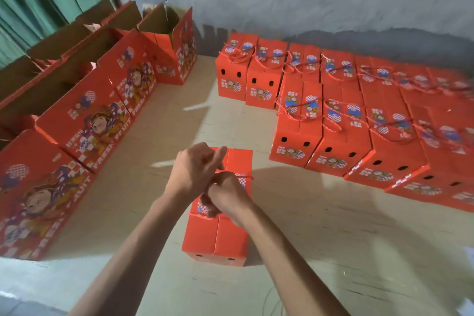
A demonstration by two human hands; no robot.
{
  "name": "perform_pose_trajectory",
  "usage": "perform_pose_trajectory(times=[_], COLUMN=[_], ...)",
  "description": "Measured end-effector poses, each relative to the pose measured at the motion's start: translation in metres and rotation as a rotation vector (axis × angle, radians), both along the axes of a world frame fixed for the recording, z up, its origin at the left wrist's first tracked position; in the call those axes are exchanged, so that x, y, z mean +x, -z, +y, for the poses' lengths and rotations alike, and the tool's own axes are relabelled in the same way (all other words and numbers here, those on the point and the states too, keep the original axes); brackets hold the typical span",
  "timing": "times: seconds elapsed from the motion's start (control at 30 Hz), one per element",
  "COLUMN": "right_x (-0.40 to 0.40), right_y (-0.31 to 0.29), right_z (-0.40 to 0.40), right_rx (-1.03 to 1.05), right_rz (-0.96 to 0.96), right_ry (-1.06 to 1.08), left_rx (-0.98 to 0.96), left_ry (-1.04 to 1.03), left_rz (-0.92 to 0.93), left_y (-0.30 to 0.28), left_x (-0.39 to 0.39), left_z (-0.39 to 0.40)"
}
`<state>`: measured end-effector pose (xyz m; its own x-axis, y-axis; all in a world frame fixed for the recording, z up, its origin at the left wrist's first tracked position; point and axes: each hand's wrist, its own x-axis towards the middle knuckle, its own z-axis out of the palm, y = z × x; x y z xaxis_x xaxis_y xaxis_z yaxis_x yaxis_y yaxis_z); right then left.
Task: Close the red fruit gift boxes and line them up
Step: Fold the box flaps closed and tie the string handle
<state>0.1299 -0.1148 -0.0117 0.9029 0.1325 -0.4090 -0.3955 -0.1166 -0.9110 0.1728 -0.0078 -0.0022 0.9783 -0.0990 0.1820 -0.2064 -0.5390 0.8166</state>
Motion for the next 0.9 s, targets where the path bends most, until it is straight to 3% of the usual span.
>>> perform_pose_trajectory(times=[0.1,0.2,0.33,0.5,0.77,0.9], right_x=[0.007,0.02,0.042,0.066,0.117,0.146], right_y=[-0.011,-0.023,-0.04,-0.062,-0.114,-0.133], right_z=[0.001,0.007,0.012,0.015,0.017,0.019], right_rx=[-0.198,-0.208,-0.223,-0.319,-0.153,-0.228], right_rz=[0.017,-0.016,-0.005,-0.046,-0.128,-0.281], right_ry=[-0.021,0.105,0.211,0.272,0.401,0.46], left_rx=[-0.08,-0.232,-0.152,-0.199,-0.168,0.063], left_ry=[0.03,-0.059,-0.063,-0.05,-0.025,-0.038], left_rz=[0.163,0.152,0.106,0.068,0.008,-0.178], left_y=[0.003,0.002,-0.002,-0.005,-0.02,-0.034], left_x=[0.008,0.019,0.027,0.024,0.015,0.036], left_z=[0.001,0.012,0.02,0.027,0.016,0.008])
